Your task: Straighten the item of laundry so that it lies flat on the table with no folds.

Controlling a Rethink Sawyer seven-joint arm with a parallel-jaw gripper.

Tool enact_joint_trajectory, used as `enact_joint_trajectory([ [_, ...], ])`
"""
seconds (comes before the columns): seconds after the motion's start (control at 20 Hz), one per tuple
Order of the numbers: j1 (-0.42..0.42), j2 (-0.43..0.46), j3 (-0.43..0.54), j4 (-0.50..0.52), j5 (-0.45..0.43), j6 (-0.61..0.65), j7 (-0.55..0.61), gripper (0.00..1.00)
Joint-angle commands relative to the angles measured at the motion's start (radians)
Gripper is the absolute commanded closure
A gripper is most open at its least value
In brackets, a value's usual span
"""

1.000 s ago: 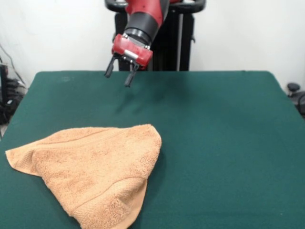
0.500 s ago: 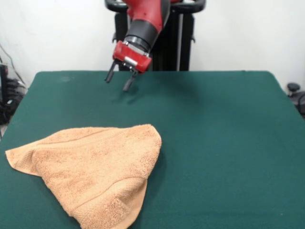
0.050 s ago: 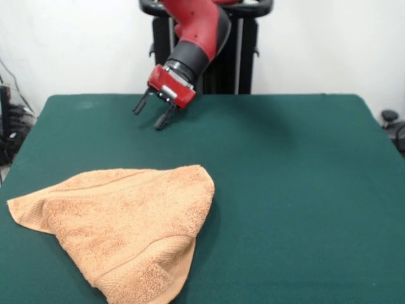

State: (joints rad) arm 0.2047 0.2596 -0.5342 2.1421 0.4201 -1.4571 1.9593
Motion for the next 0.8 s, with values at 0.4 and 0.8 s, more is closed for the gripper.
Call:
enact_joint_trajectory([
  [0.4, 0.124, 0.059, 0.323, -0.186, 0.351, 0.104, 0.116, 0.00],
  [0.8, 0.161, 0.047, 0.381, -0.217, 0.474, 0.123, 0.123, 0.00],
])
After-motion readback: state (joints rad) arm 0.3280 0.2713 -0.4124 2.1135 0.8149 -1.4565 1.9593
